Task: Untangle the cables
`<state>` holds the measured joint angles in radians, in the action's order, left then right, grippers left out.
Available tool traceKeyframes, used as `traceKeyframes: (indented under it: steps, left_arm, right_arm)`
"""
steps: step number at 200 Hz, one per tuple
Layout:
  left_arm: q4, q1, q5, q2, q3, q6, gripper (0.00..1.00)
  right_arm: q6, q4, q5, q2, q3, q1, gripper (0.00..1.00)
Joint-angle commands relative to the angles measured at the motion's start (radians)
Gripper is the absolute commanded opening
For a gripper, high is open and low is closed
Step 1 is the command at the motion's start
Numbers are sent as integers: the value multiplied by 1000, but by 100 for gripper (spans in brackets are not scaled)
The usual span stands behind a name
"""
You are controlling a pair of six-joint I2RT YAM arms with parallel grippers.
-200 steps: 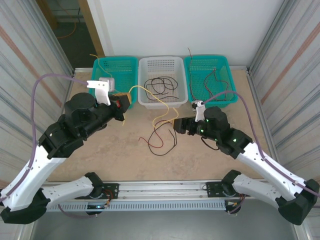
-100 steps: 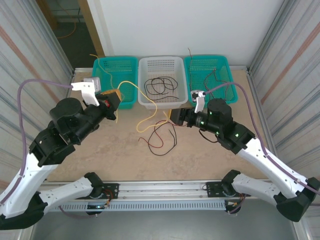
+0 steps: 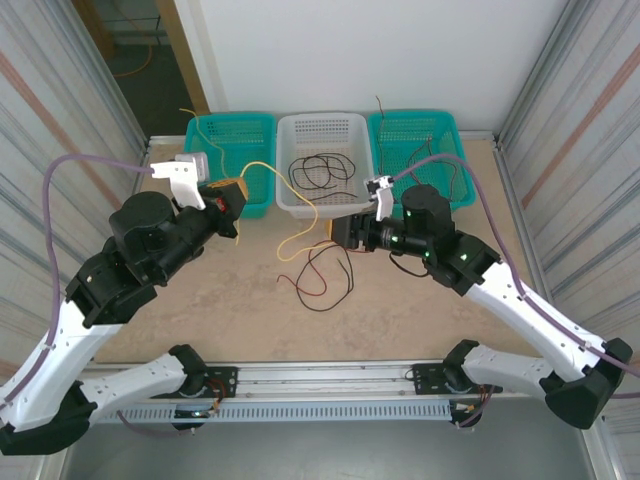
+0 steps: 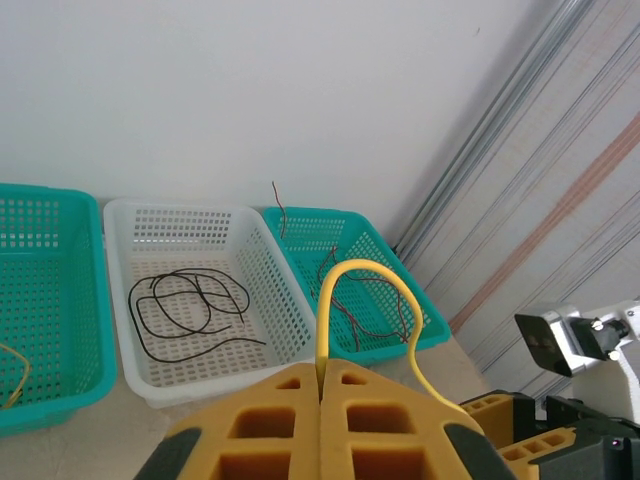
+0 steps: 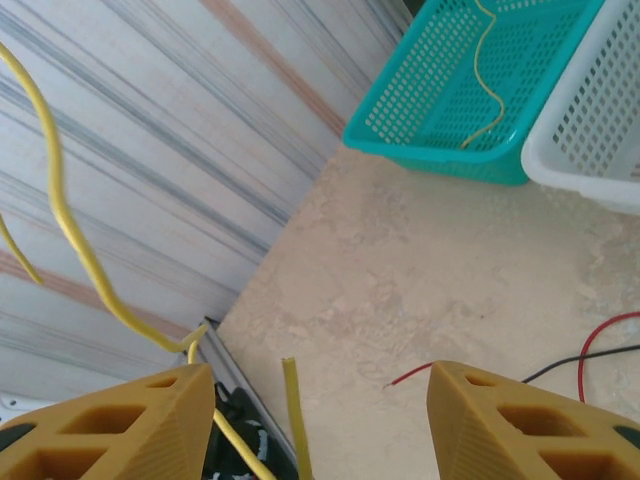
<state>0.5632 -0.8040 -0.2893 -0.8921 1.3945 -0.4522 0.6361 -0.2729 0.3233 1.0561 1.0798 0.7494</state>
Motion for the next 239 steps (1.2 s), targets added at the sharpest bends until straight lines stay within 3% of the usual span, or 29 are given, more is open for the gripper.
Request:
traceKeyframes:
  steps: [1, 24, 61, 105, 124, 131, 181, 205, 226, 239]
  left_arm:
    - [-43, 8, -12, 9, 1, -13, 0]
    - [-43, 7, -15, 9, 3, -13, 0]
    - [-42, 12, -19, 2, 9, -2, 0]
    - [-42, 26, -12, 0, 1, -6, 0]
    - [-44, 29, -3, -2, 4, -6, 0]
    - [-45, 30, -2, -5, 5, -6, 0]
    - [-45, 32, 4, -7, 5, -7, 0]
    - [-48, 32, 4, -3, 6, -7, 0]
    - [-45, 32, 3, 0, 4, -7, 0]
    - [-43, 32, -1, 2, 3, -9, 0]
  right_arm:
    - [-23, -27, 6, 16, 3, 13, 59]
    - [-27, -24, 0, 20, 5, 14, 43]
    - [-42, -17, -11, 7, 6, 14, 0]
    - [-40, -5, -2, -3, -2, 1, 0]
    - [-33, -3, 1, -1, -2, 1, 33]
    - [-31, 1, 0, -2, -3, 1, 39]
    - [-27, 27, 29, -12, -4, 1, 45]
    - [-29, 25, 27, -4, -4, 2, 28]
    - [-33, 32, 23, -7, -6, 1, 1]
    - [-36, 35, 13, -12, -7, 0, 0]
